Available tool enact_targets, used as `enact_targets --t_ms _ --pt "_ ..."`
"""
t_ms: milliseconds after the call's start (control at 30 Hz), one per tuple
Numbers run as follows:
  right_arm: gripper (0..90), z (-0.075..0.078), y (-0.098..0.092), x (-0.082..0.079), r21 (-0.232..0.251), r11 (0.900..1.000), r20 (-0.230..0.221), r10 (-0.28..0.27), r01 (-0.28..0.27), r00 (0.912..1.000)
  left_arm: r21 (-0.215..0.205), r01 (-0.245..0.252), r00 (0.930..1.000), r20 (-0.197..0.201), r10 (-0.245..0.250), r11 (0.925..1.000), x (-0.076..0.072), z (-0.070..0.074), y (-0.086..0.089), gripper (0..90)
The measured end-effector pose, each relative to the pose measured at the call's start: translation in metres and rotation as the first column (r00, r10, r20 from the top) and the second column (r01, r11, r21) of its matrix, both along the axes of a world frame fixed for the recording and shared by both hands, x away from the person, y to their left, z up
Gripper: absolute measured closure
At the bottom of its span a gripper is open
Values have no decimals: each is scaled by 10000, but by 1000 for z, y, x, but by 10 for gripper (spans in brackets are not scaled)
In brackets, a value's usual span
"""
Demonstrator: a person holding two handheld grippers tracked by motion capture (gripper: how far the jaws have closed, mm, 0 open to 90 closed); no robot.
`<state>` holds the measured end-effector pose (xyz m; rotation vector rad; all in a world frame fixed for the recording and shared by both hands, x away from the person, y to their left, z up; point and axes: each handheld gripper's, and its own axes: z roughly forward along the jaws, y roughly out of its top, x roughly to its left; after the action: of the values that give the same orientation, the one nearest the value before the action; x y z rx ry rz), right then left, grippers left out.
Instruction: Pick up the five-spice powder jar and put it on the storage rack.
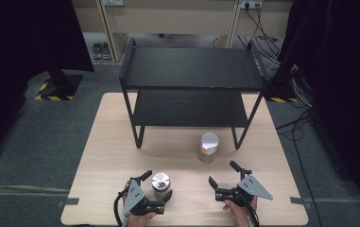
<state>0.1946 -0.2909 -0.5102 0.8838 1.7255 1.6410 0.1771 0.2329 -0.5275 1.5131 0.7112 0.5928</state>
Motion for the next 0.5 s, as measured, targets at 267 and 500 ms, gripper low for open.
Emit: enact_targets --t_ms 267,500 --pt "5 0 0 0 35 10000 -11 -32 32 10000 -46 -26 10000 -13 26 10000 0 0 0 3" --pt "5 0 0 0 33 10000 -20 -44 44 10000 -65 -33 10000 -31 33 10000 0 0 0 3"
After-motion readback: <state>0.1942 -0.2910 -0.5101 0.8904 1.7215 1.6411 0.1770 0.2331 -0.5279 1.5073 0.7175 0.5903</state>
